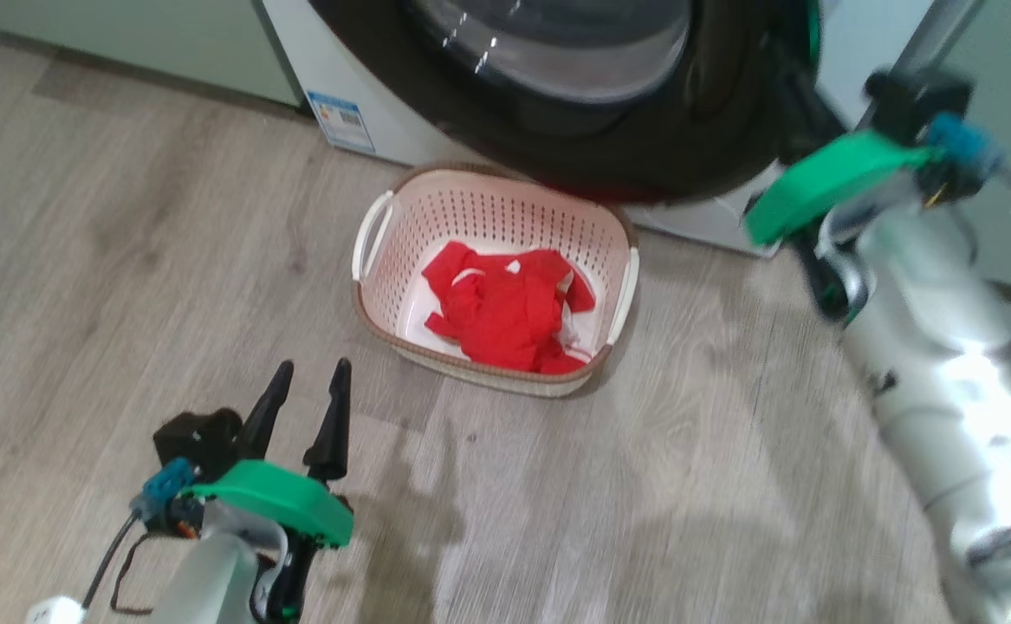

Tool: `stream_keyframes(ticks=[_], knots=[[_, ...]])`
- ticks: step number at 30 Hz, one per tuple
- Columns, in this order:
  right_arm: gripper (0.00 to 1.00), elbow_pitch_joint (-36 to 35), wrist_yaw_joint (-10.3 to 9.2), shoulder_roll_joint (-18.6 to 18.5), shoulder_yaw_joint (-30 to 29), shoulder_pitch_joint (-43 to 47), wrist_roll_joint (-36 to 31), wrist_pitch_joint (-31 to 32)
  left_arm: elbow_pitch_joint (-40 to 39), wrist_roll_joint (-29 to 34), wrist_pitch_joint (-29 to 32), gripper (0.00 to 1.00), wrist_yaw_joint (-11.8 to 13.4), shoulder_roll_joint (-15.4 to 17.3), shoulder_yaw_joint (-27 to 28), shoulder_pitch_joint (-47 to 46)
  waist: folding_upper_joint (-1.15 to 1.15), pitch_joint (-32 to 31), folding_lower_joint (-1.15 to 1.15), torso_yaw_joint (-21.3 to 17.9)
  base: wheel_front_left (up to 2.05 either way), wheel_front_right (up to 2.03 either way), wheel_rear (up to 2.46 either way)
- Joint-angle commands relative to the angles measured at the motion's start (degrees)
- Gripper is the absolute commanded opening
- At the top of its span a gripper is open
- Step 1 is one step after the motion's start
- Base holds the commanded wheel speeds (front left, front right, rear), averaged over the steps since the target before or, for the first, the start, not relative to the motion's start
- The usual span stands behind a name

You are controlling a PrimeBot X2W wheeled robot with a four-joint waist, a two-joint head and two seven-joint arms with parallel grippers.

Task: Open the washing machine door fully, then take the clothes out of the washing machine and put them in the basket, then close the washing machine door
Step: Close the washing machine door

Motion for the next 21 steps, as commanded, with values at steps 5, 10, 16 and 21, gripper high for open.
stream_keyframes(ticks=[5,10,16,21], knots=[[0.0,3.1,-0.05,-1.0,0.0,-8.8,0.7,-0.3,-1.6,0.1,-0.5,1.0,-0.4,0.3,1.2,-3.7,0.0,3.6,0.0,0.2,0.0,0.0,0.0],[0.0,6.1,-0.05,-1.8,-1.1,-12.8,1.5,-0.3,-1.6,0.1,-0.5,1.0,-0.4,-0.1,0.7,-4.4,0.0,5.0,0.0,0.8,0.0,0.0,0.0],[0.0,9.7,-0.05,-2.3,-3.9,-17.3,4.2,-0.3,-1.0,0.0,-0.5,1.0,-0.4,-0.7,0.2,-5.2,0.0,6.4,0.0,1.8,0.0,0.0,0.0],[0.0,11.6,-0.05,-2.9,-5.4,-19.8,6.3,-0.3,-0.7,-0.1,-0.5,1.0,-0.4,-1.1,-0.3,-5.8,0.0,6.9,0.0,2.9,0.0,0.0,0.0]])
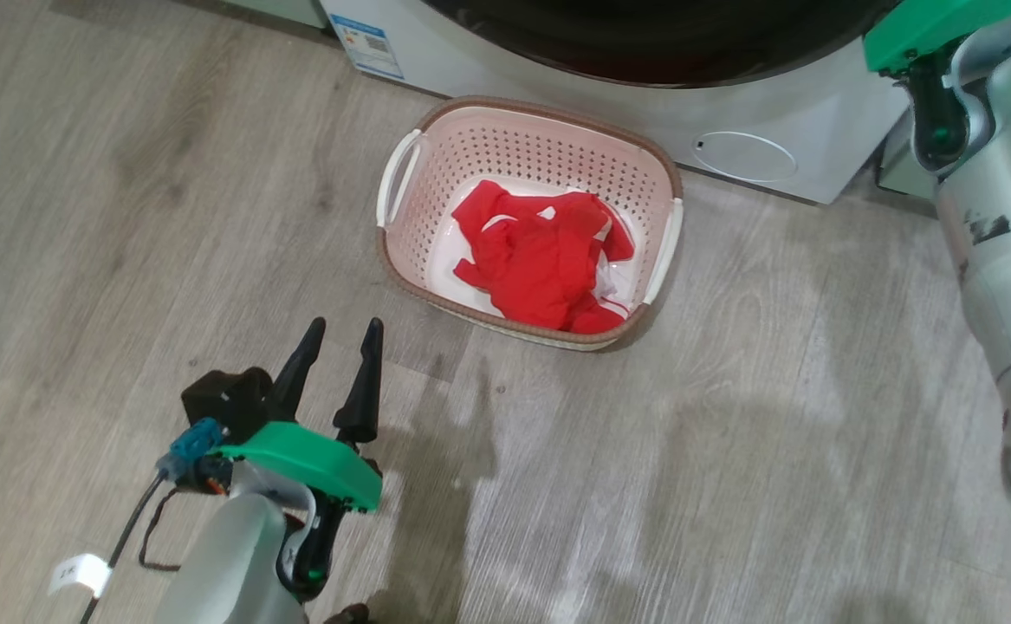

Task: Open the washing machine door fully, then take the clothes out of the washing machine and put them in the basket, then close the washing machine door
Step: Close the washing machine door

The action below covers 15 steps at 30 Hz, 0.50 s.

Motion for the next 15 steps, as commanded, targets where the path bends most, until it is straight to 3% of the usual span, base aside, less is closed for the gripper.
stream_keyframes(ticks=[1,15], knots=[[0.0,-1.0,-0.06,0.0,-0.2,-3.1,0.5,-0.3,-1.3,-0.1,-0.4,1.0,-0.4,0.8,1.7,-1.6,0.0,0.1,0.0,0.5,0.0,0.0,0.0],[0.0,-0.7,-0.06,0.3,1.0,-1.1,2.4,-0.3,-0.9,0.0,-0.4,1.0,-0.4,0.4,2.1,-0.6,0.0,-1.4,0.0,1.2,0.0,0.0,0.0]])
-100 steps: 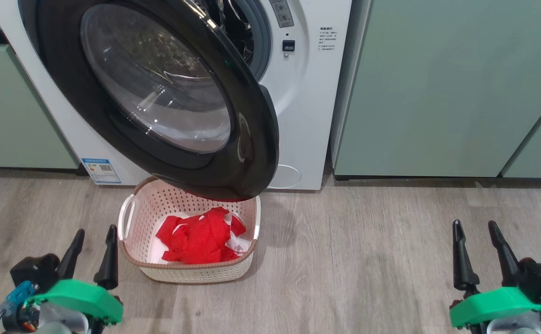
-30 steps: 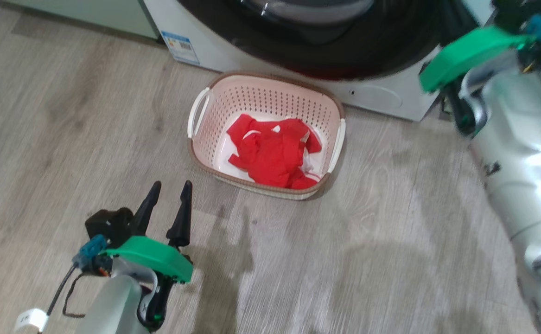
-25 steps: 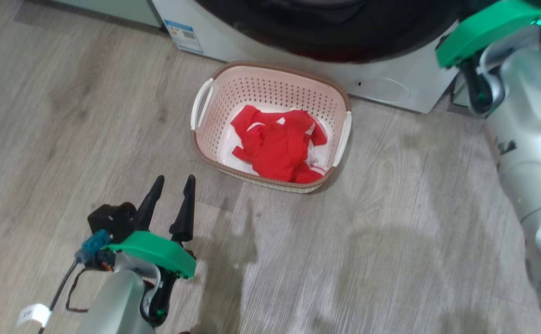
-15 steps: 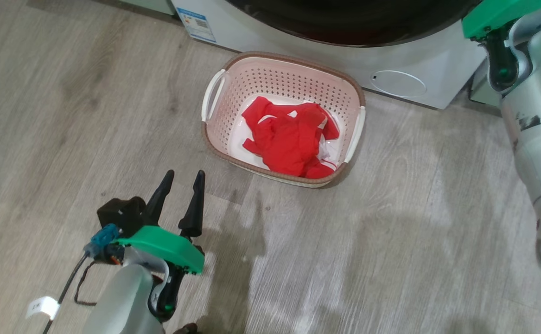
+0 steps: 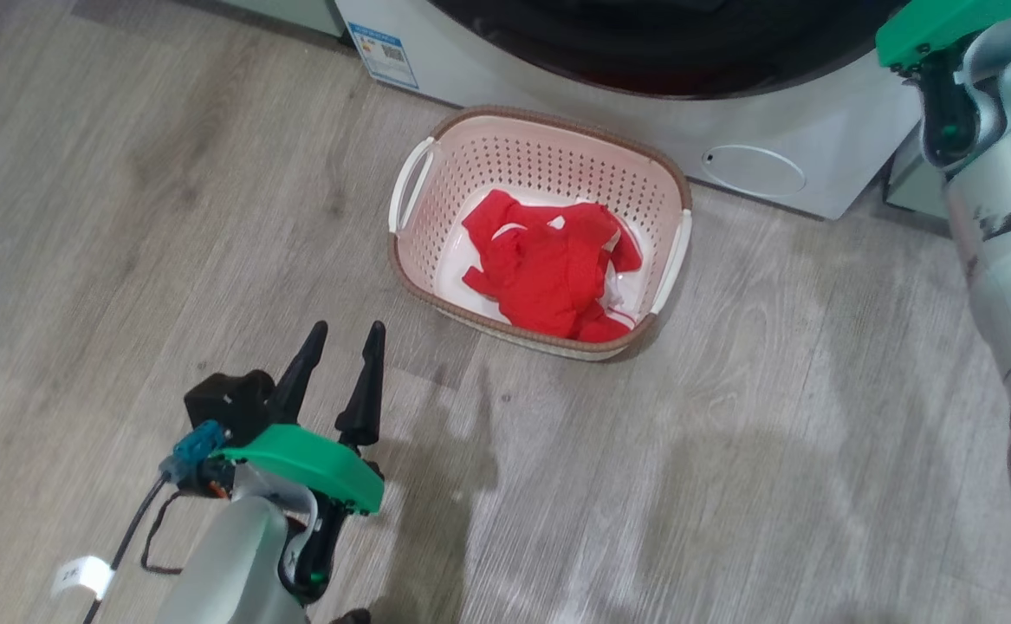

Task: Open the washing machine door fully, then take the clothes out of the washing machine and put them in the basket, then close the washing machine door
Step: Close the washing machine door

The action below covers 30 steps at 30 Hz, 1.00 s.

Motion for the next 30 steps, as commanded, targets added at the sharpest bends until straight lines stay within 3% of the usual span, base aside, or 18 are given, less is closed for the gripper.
stream_keyframes(ticks=[1,8,9,10,11,17,30], knots=[[0.0,-2.5,-0.06,1.2,1.2,0.4,1.1,-0.3,-1.1,0.0,-0.4,1.0,-0.4,0.8,2.4,-0.5,0.0,-0.8,0.0,-0.3,0.0,0.0,0.0],[0.0,-7.6,-0.06,2.3,3.2,7.9,2.4,-0.3,-0.8,0.1,-0.4,1.0,-0.4,2.5,3.7,0.4,0.0,-5.6,0.0,-2.5,0.0,0.0,0.0],[0.1,-8.6,-0.06,2.5,3.0,9.4,2.1,-0.3,-0.7,0.2,-0.4,1.0,-0.4,2.9,3.9,0.7,0.0,-6.4,0.0,-2.9,0.0,0.0,0.0],[0.42,-9.6,-0.06,2.9,2.7,11.0,1.8,-0.3,-0.5,0.3,-0.4,1.0,-0.4,3.3,4.4,0.8,0.0,-7.5,0.0,-3.4,0.0,0.0,0.0],[0.97,-10.4,-0.06,3.3,2.3,12.7,1.7,-0.3,-0.4,0.3,-0.4,1.0,-0.4,3.8,4.7,1.0,0.0,-8.4,0.0,-3.8,0.0,0.0,0.0],[1.0,-16.6,-0.06,4.8,-0.9,23.9,-2.9,-0.3,0.8,1.3,-0.4,1.0,-0.4,6.2,6.0,0.7,0.0,-14.5,0.0,-6.7,0.0,0.0,0.0],[1.0,-28.6,-0.06,7.5,-12.2,44.1,-12.7,-0.3,5.2,2.7,-0.4,1.0,-0.4,8.5,12.0,-1.9,0.0,-19.8,0.0,-13.7,0.0,0.0,0.0]])
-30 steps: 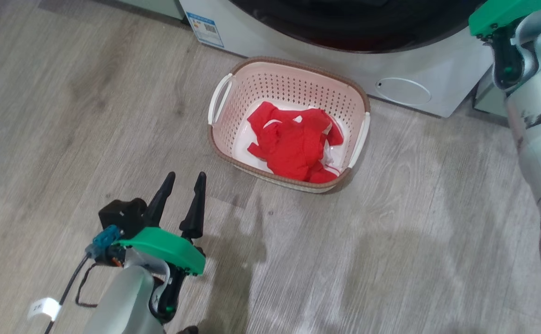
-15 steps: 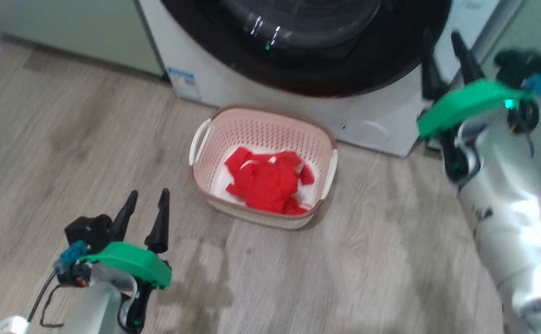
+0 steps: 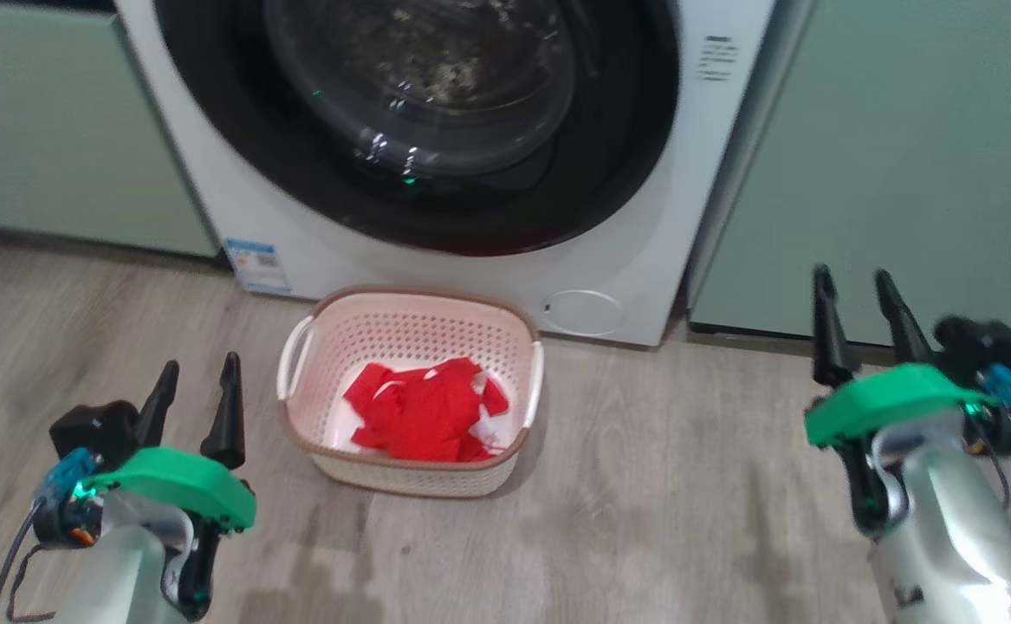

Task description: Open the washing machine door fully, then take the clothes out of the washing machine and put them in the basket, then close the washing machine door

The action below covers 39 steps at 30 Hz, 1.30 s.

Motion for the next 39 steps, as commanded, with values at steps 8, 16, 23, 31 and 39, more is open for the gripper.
stream_keyframes(ticks=[8,16,23,31,39], knots=[[1.0,-10.5,-0.05,1.5,-5.0,9.2,-3.9,-0.3,-1.2,0.1,-0.4,1.0,-0.3,1.9,2.5,-1.3,0.0,-2.6,0.0,-5.4,0.0,0.0,0.0],[1.0,-16.1,-0.05,1.7,-8.2,16.6,-6.6,-0.3,-0.5,1.9,-0.4,1.0,-0.3,1.5,3.5,-0.7,0.0,-3.1,0.0,-8.1,0.0,0.0,0.0],[1.0,-18.5,-0.05,1.7,-8.7,19.0,-7.9,-0.3,0.3,1.8,-0.4,1.0,-0.3,1.8,3.7,-0.3,0.0,-3.5,0.0,-10.4,0.0,0.0,0.0],[1.0,-19.1,-0.05,1.7,-7.9,19.6,-7.8,-0.3,1.0,1.7,-0.4,1.0,-0.3,1.9,4.3,0.0,0.0,-3.8,0.0,-11.1,0.0,0.0,0.0],[1.0,-19.3,-0.05,1.7,-7.4,19.7,-7.5,-0.3,1.6,1.3,-0.4,1.0,-0.3,1.8,3.6,-0.4,0.0,-3.8,0.0,-11.1,0.0,0.0,0.0]])
